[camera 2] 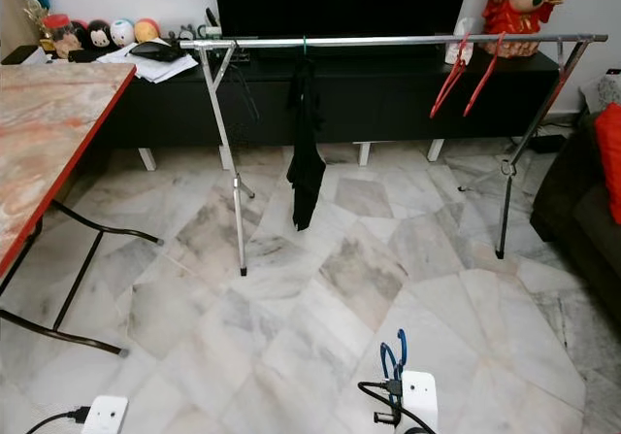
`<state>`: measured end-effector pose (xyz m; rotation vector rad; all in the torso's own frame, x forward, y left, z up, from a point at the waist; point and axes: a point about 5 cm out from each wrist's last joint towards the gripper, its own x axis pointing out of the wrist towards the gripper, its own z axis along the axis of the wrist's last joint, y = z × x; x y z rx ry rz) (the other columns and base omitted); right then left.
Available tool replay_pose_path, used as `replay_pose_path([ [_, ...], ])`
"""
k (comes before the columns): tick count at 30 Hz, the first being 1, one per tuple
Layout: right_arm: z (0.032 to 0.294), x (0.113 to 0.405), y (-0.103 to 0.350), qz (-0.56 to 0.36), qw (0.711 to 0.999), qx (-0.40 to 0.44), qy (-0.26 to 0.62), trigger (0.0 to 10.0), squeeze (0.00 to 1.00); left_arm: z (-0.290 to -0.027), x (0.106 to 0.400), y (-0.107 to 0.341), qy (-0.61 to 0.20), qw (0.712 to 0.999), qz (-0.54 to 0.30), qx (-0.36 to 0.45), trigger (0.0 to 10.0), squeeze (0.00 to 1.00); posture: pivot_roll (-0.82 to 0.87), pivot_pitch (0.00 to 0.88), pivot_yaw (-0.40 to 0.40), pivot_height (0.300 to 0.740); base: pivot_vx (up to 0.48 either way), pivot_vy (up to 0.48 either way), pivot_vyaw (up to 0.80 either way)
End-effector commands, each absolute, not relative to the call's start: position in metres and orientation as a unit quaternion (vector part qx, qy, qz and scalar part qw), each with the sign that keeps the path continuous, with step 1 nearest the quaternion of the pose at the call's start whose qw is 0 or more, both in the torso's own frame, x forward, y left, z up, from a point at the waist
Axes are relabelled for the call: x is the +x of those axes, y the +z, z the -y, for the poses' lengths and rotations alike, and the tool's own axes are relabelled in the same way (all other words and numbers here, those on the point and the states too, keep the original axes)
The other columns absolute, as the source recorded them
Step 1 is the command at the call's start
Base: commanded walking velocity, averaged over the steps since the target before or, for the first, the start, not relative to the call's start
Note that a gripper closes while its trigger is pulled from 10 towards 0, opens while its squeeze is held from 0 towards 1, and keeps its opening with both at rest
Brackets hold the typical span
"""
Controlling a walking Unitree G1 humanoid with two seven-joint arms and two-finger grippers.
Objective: Hang hanger
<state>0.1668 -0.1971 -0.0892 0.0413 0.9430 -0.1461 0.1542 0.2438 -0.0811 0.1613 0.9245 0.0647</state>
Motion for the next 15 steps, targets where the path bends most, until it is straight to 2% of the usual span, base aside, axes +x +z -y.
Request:
replay_pose_path([
  [1,0.196,0.1717,-0.0868,-0.443,0.894,0.017,-0.066,10.0,0.0,-0.2432,0.1533,-0.0819,0.031,0.891,-0.447,0.074,10.0,0.0,-0.08,0.0,-0.016,0.74,0.292,0.0,0.0],
  [15,0.1961,0.1689,-0.0883,-0.449,0.891,0.015,-0.067,10.0,0.0,-0.2385,0.148,-0.0857,0.023,0.887,-0.456,0.067,10.0,0.0,-0.09,0.0,-0.01,0.74,0.316,0.0,0.0],
])
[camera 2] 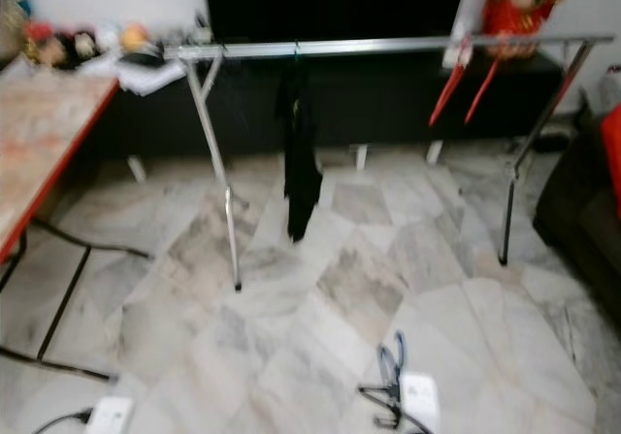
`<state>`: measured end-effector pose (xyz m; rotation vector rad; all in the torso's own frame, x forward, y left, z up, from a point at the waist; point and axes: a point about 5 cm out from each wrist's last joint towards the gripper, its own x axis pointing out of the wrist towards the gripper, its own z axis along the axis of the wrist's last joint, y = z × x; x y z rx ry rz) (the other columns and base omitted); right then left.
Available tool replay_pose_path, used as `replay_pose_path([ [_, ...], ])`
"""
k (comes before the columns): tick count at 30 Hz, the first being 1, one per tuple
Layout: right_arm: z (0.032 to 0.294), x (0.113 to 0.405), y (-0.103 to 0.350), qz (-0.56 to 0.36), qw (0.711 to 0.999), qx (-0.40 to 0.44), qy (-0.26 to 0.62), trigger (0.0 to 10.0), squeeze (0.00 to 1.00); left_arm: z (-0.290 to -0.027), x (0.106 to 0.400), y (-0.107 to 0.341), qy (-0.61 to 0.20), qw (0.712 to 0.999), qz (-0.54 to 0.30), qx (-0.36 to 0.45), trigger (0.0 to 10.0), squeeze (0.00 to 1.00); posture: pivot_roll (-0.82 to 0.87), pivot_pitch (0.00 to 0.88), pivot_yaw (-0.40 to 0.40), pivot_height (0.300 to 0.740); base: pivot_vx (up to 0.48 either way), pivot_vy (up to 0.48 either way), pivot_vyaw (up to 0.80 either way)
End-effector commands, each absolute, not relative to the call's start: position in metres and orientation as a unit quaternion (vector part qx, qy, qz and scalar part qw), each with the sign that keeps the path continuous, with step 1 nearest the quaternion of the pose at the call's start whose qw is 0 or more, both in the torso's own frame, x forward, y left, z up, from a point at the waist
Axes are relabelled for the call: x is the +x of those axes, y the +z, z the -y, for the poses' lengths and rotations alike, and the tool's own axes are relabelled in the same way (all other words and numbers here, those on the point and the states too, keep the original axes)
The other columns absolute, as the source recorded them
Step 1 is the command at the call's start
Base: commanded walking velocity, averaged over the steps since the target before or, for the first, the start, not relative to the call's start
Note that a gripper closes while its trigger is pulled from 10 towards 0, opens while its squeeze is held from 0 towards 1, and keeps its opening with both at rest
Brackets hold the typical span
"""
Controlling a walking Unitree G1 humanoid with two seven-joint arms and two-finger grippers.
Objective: Hang hanger
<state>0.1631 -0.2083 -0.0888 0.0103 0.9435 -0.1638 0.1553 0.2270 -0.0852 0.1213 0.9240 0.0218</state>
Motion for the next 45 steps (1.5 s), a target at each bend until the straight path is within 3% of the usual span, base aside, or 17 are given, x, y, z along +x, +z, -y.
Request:
replay_pose_path([
  [1,0.196,0.169,-0.088,-0.45,0.89,0.015,-0.068,10.0,0.0,-0.238,0.149,-0.086,0.021,0.887,-0.456,0.068,10.0,0.0,-0.09,0.0,-0.009,0.74,0.33,0.0,0.0],
  [45,0.198,0.174,-0.086,-0.442,0.894,0.016,-0.068,10.0,0.0,-0.234,0.149,-0.087,0.026,0.887,-0.457,0.06,10.0,0.0,-0.07,0.0,-0.033,0.74,0.327,0.0,0.0],
])
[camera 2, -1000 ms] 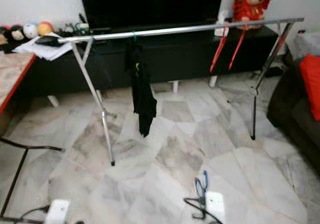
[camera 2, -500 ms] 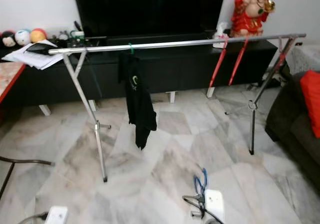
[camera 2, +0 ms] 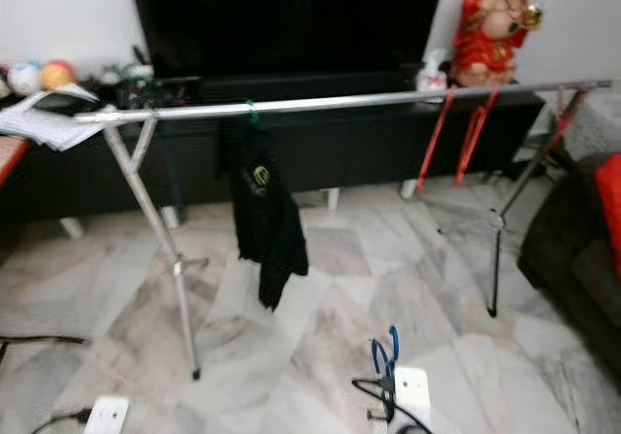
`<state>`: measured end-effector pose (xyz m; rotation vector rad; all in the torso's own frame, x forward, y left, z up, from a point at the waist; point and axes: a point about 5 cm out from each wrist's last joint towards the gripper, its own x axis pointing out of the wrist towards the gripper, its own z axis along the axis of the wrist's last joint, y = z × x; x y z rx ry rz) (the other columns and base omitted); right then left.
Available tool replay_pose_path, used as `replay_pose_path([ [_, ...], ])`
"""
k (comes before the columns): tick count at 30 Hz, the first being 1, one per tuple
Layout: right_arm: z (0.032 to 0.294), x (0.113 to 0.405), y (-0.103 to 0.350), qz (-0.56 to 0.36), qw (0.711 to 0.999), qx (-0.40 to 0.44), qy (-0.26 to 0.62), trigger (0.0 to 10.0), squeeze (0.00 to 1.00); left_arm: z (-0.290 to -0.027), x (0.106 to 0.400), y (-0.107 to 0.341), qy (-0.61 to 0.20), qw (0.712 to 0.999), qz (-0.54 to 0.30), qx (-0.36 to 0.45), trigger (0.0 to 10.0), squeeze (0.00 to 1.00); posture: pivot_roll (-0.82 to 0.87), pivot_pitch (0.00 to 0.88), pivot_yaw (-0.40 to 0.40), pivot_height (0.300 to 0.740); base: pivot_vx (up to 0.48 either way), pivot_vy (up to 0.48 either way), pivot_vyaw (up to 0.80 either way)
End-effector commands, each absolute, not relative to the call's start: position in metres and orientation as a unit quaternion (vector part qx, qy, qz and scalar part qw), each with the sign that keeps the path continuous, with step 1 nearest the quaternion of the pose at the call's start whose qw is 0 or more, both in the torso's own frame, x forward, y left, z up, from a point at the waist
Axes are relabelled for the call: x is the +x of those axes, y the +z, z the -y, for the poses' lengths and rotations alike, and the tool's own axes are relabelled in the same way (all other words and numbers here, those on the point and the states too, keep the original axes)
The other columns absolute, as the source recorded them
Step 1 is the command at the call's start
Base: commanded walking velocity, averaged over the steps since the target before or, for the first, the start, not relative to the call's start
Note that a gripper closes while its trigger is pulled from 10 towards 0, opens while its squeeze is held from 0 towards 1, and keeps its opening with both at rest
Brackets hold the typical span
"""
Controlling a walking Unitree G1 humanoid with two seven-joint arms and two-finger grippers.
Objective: Hang hanger
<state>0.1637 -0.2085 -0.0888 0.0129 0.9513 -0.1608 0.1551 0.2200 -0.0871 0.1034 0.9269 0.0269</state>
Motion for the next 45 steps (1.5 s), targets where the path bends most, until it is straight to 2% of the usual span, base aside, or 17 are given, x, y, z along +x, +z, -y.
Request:
replay_pose_path([
  [1,0.1981,0.1743,-0.0855,-0.442,0.895,0.016,-0.068,10.0,0.0,-0.2336,0.1486,-0.087,0.026,0.887,-0.457,0.06,10.0,0.0,-0.07,0.0,-0.033,0.74,0.326,0.0,0.0],
  [28,0.1985,0.1752,-0.0849,-0.438,0.896,0.014,-0.066,10.0,0.0,-0.2276,0.1485,-0.0884,0.022,0.887,-0.458,0.057,10.0,0.0,-0.07,0.0,-0.038,0.74,0.323,0.0,0.0],
  [45,0.1985,0.1757,-0.0845,-0.435,0.898,0.015,-0.065,10.0,0.0,-0.225,0.1479,-0.0894,0.014,0.885,-0.461,0.063,10.0,0.0,-0.07,0.0,-0.039,0.74,0.0,0.0,0.0],
])
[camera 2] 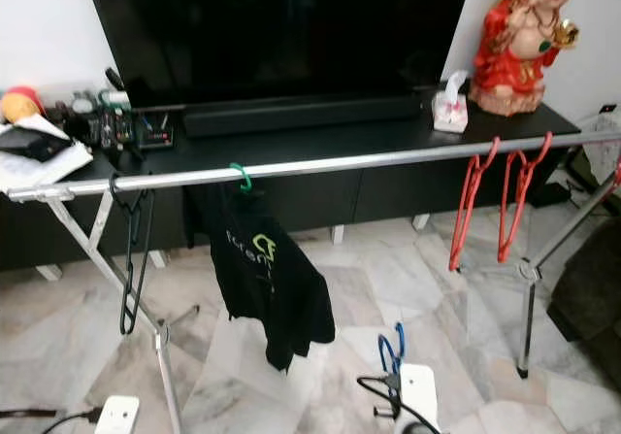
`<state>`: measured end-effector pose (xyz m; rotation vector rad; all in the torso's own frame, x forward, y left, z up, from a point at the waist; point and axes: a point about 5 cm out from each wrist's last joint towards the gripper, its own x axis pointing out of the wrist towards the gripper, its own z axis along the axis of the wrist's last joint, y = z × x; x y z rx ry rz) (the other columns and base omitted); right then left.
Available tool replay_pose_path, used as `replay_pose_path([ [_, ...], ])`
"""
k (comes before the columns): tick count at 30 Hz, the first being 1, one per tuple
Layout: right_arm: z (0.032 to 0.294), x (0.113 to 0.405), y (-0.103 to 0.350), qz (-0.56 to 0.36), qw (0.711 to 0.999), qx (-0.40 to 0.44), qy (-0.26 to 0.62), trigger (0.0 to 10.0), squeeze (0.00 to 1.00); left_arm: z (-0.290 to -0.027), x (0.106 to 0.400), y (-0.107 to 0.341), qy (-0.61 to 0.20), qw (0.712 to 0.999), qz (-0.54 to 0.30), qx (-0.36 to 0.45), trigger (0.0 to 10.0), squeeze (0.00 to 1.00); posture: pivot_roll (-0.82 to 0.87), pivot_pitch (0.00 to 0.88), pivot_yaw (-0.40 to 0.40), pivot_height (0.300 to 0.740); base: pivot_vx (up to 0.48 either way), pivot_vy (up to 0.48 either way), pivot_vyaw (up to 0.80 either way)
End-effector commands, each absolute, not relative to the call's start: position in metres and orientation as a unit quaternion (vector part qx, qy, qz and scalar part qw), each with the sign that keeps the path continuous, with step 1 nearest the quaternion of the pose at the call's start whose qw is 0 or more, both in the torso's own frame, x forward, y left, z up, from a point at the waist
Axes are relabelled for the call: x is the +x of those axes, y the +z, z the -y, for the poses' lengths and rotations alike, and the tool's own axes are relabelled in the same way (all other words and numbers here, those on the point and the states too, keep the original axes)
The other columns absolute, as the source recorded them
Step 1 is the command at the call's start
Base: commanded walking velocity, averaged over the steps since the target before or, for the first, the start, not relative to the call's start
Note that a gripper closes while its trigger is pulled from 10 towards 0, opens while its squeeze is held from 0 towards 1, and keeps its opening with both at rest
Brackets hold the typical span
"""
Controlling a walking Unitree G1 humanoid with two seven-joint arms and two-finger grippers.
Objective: Hang hanger
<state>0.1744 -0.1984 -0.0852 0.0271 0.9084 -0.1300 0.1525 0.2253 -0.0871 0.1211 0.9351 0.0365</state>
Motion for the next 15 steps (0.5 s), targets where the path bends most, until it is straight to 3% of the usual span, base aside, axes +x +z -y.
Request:
replay_pose_path([
  [1,0.1985,0.1757,-0.0845,-0.435,0.898,0.015,-0.065,10.0,0.0,-0.225,0.1478,-0.0894,0.014,0.885,-0.461,0.063,10.0,0.0,-0.07,0.0,-0.039,0.74,0.0,0.0,0.0],
  [15,0.1977,0.1758,-0.0845,-0.434,0.898,0.025,-0.059,10.0,0.0,-0.2258,0.1477,-0.0893,0.02,0.885,-0.461,0.062,10.0,0.0,-0.07,0.0,-0.041,0.74,0.0,-0.276,0.06],
])
